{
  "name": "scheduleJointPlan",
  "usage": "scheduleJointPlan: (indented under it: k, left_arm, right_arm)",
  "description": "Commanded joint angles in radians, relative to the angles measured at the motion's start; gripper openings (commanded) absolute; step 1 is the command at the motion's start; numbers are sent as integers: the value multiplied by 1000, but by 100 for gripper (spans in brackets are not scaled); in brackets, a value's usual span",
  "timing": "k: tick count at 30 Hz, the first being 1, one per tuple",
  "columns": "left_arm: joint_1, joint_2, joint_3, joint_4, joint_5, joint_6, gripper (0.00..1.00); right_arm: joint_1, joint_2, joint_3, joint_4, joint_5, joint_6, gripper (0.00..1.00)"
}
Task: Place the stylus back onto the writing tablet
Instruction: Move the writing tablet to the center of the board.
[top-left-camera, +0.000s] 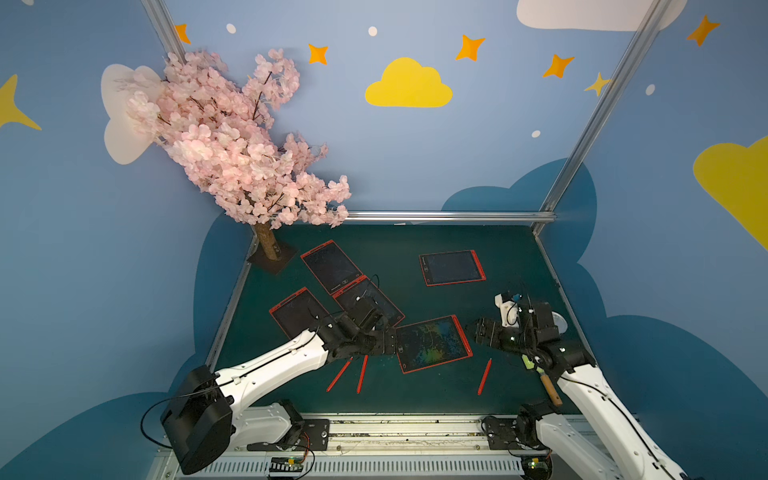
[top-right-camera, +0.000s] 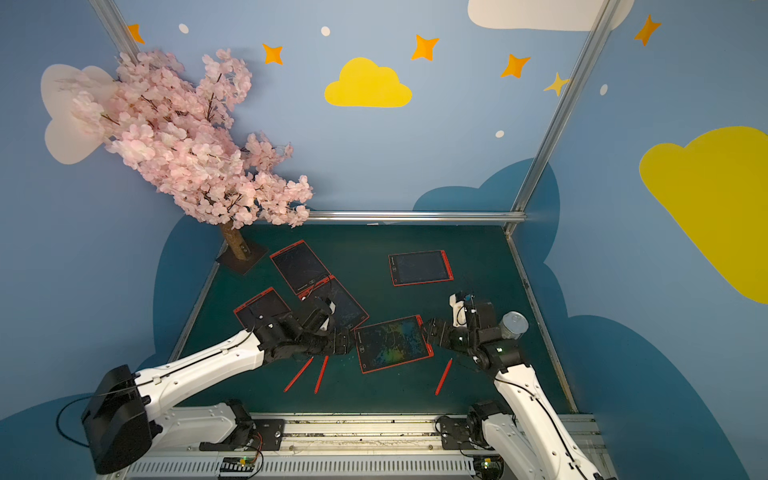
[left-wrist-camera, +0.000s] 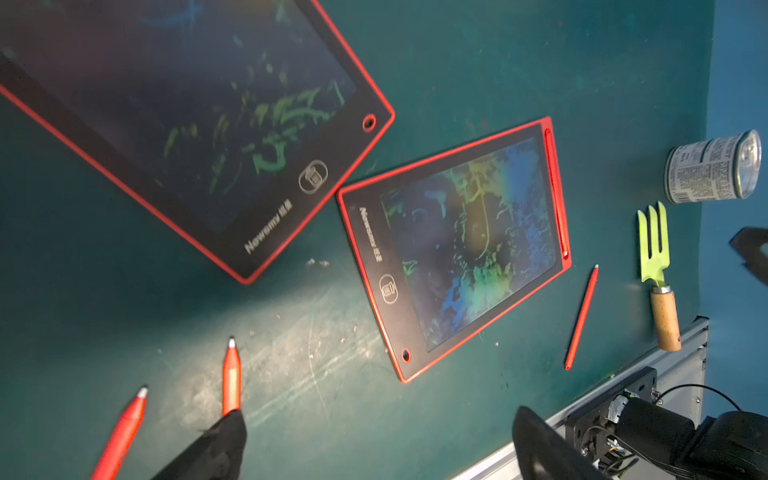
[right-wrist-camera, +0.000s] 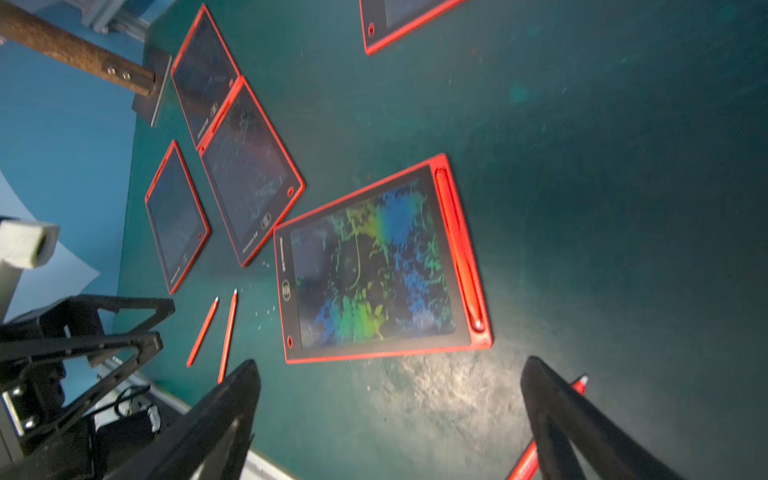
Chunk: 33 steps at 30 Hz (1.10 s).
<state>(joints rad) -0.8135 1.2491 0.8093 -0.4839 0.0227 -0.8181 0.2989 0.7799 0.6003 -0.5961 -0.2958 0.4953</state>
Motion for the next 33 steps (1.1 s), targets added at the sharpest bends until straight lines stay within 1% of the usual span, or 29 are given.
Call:
scheduleJointPlan:
  k: [1, 7, 9, 13, 19, 22, 23, 27, 31, 33]
  left_arm:
    - [-13, 34, -2, 33, 30, -76, 99]
    - [-13, 173, -11, 198, 158, -152, 99]
    - [-13, 220, 13, 201, 177, -156, 99]
    - [-11, 277, 37, 195, 177, -155, 99]
    - [-10, 349, 41, 265, 204, -178, 99]
    - [-10, 382, 50, 294, 204, -192, 99]
    - [-10, 392, 54, 306, 234, -196, 99]
    - [-9, 434, 79, 341, 255, -205, 99]
    - [-9, 469, 103, 362, 267, -211, 99]
    - [-9, 483, 109, 380, 271, -216, 99]
  right_arm:
    - [46, -17, -36, -5, -20, 80, 97]
    - [163, -16, -101, 57, 29, 164, 97]
    - [210, -5, -116, 82, 56, 193, 97]
    - [302, 21, -129, 112, 120, 230, 97]
    - [341, 51, -201, 216, 113, 303, 97]
    - [349, 63, -213, 225, 128, 320, 97]
    - [349, 67, -213, 221, 132, 322, 97]
    - [349, 92, -238, 251, 157, 335, 97]
    - [340, 130, -284, 323, 175, 390, 97]
    - [336, 143, -290, 326, 184, 414, 97]
